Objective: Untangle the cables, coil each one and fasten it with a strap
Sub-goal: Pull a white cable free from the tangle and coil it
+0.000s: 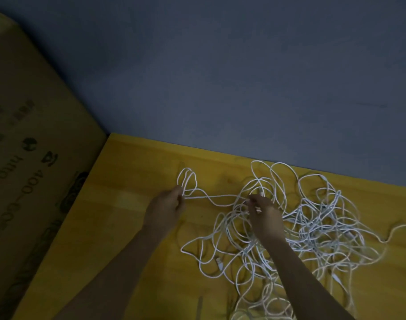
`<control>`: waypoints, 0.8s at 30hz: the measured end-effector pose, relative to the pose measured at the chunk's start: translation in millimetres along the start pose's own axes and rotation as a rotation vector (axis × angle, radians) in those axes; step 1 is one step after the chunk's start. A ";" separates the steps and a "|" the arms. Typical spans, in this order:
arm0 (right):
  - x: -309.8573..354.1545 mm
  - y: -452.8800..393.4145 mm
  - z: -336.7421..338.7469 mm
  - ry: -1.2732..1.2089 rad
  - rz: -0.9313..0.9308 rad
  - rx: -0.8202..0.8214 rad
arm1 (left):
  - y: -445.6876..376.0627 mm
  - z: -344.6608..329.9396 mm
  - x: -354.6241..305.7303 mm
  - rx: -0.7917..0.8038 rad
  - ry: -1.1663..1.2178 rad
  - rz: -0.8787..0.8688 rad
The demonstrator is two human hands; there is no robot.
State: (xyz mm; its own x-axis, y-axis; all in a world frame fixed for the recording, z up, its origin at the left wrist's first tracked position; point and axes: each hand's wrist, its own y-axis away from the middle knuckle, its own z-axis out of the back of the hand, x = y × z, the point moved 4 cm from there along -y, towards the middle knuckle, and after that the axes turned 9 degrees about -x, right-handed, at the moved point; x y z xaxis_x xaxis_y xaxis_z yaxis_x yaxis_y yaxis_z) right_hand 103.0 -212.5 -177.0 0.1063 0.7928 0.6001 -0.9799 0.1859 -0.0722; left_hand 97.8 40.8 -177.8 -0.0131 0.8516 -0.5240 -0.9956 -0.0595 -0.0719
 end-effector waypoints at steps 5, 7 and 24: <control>37.5 -1.1 16.2 0.098 0.161 -0.045 | 2.8 28.6 -30.0 -0.041 0.395 0.100; 55.6 -2.6 24.6 0.104 0.188 -0.058 | 4.7 43.6 -41.4 -0.067 0.434 0.101; 240.5 -2.5 188.1 -1.258 -0.273 0.356 | 41.5 217.7 -178.7 -0.213 0.241 -0.363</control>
State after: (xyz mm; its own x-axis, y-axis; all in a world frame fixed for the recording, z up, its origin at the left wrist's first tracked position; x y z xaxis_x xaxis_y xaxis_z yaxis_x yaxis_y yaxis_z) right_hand 99.2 -131.4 117.4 0.2665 -0.3519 0.8973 -0.9631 -0.0617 0.2618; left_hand 38.7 -0.4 97.6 0.3783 0.6939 -0.6127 -0.8906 0.0924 -0.4453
